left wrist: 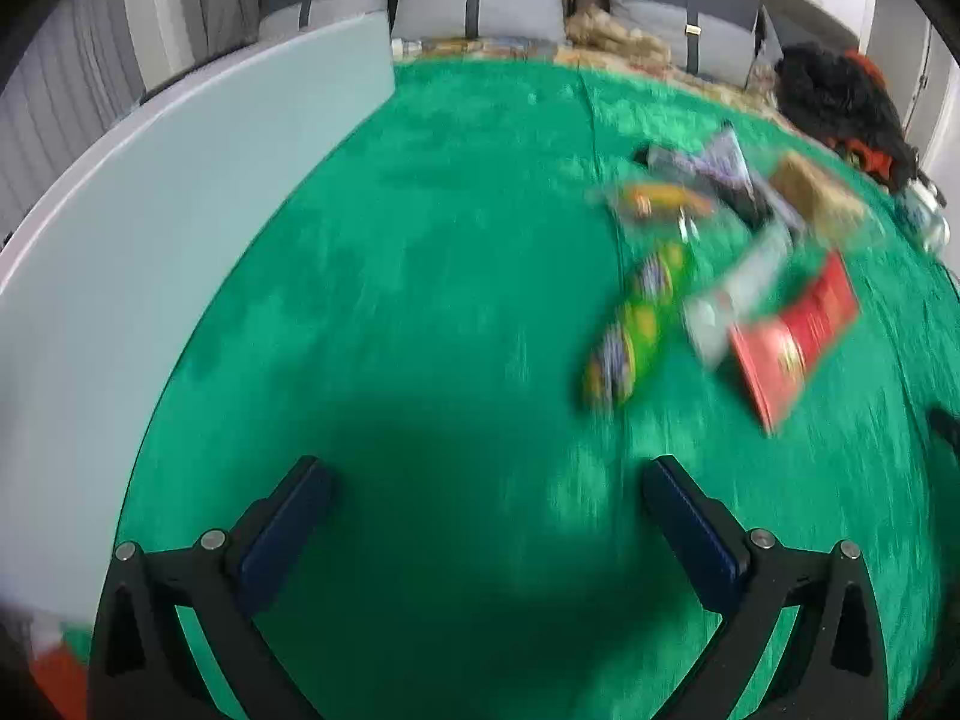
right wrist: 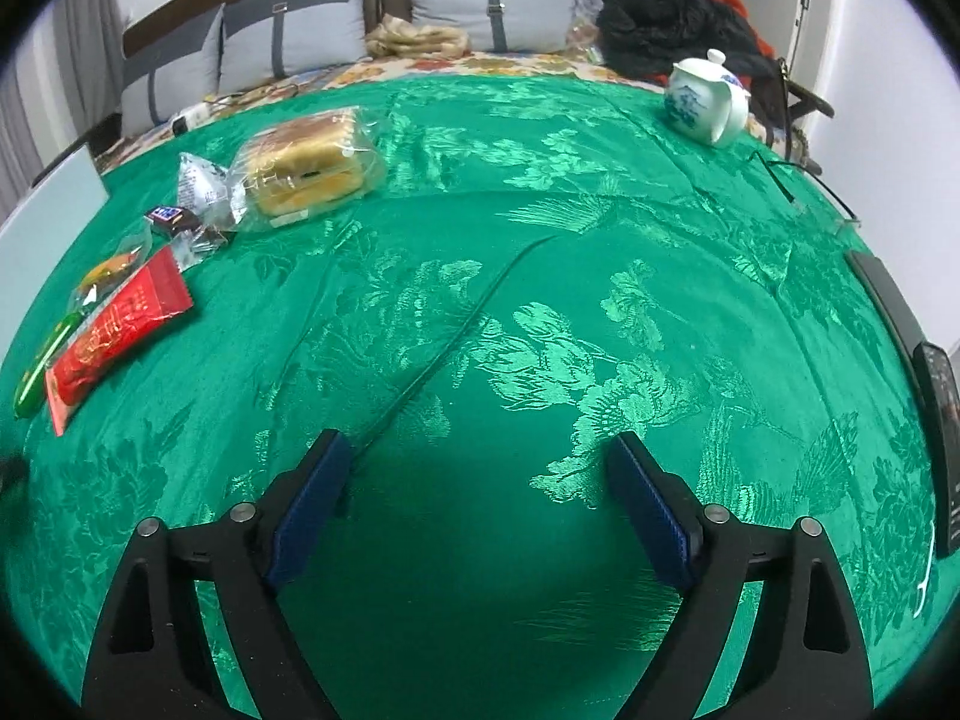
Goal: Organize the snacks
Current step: 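Move the left tool over the green sausage pack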
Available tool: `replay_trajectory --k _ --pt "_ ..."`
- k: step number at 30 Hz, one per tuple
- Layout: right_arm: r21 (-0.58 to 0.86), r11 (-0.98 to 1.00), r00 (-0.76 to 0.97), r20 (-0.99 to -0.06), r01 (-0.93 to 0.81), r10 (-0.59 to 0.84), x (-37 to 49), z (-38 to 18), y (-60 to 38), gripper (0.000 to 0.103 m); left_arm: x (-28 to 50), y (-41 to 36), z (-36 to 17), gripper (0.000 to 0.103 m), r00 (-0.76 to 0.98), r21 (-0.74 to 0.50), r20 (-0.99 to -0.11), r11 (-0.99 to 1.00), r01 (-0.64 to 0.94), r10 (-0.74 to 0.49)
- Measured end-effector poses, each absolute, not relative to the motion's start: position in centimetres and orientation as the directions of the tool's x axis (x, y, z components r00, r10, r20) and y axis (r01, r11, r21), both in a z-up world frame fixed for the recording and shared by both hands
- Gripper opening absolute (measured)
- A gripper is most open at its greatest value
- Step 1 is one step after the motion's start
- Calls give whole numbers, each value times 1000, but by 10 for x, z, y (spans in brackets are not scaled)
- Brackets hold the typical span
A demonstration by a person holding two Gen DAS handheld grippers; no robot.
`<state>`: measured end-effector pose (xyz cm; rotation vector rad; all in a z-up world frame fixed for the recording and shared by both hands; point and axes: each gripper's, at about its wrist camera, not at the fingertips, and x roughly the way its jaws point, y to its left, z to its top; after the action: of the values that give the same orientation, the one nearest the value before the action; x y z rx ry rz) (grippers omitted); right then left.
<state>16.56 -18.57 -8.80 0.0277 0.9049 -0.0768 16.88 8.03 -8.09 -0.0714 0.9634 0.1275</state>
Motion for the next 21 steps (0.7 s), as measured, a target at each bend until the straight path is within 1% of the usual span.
replay_trajectory --k 5,21 --pt "-8 997 615 -786 78 -55 166 -88 -186 90 214 77 -83 103 580 -5 -814 1000 -21 8" --pt "-7 997 615 -787 79 -54 166 -88 -186 90 220 78 -82 103 580 -6 -815 1000 -16 5"
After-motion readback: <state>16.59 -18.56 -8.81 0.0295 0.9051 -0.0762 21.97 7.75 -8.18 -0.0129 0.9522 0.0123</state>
